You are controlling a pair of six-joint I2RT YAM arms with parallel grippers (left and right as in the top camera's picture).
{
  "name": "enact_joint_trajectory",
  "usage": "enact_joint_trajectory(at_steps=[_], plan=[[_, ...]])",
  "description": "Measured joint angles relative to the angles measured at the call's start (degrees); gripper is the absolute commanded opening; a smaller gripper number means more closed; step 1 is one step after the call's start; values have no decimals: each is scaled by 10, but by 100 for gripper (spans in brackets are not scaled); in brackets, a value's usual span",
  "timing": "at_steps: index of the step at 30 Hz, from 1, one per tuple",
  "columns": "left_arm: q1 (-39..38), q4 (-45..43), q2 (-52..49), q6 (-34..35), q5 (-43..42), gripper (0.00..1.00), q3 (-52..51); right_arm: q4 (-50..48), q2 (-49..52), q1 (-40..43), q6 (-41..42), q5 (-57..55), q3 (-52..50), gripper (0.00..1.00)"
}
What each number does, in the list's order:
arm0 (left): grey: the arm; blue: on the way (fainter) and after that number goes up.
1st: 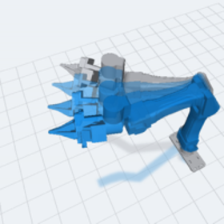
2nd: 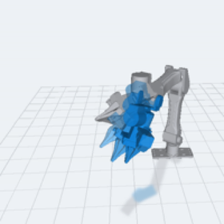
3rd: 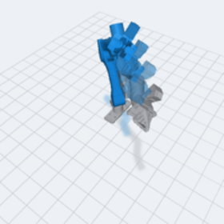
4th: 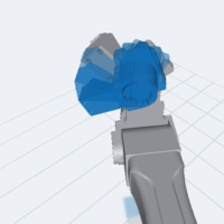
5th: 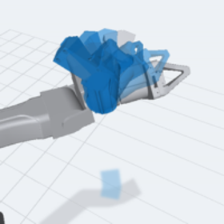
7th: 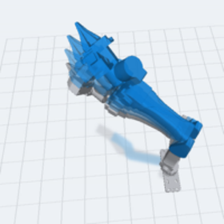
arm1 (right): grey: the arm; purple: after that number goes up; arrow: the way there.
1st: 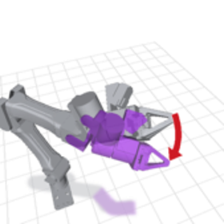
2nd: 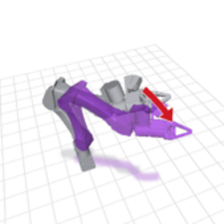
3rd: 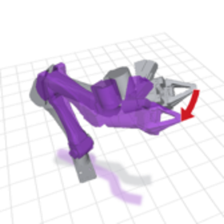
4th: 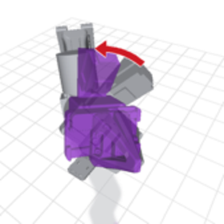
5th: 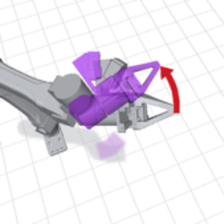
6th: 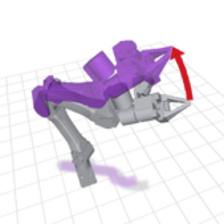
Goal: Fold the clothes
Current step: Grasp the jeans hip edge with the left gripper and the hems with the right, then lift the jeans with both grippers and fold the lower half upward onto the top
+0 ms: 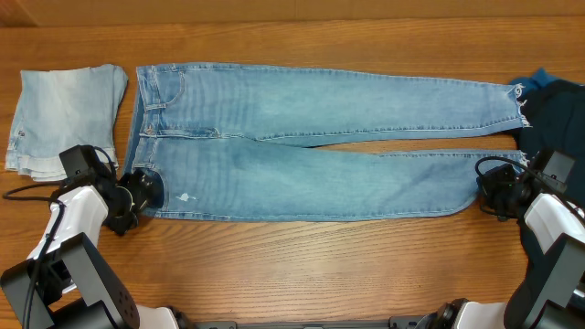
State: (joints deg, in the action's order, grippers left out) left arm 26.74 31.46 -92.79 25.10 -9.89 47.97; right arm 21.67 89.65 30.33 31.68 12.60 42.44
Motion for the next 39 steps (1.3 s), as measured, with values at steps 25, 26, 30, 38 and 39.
enact_joint_trajectory(at_steps=[25,26,30,38,39], plan=[[0,109,2,2,-141,4,73,11,0,0,0,-2,2,4],[0,134,2,2,-132,4,92,28,0,0,0,-4,7,4],[-4,226,3,-7,-71,4,181,165,4,-1,-1,-30,98,4],[-40,240,3,-15,-8,4,238,248,5,-19,-2,-41,222,4],[-40,242,3,-15,-7,4,242,249,5,-19,-2,-40,231,4]])
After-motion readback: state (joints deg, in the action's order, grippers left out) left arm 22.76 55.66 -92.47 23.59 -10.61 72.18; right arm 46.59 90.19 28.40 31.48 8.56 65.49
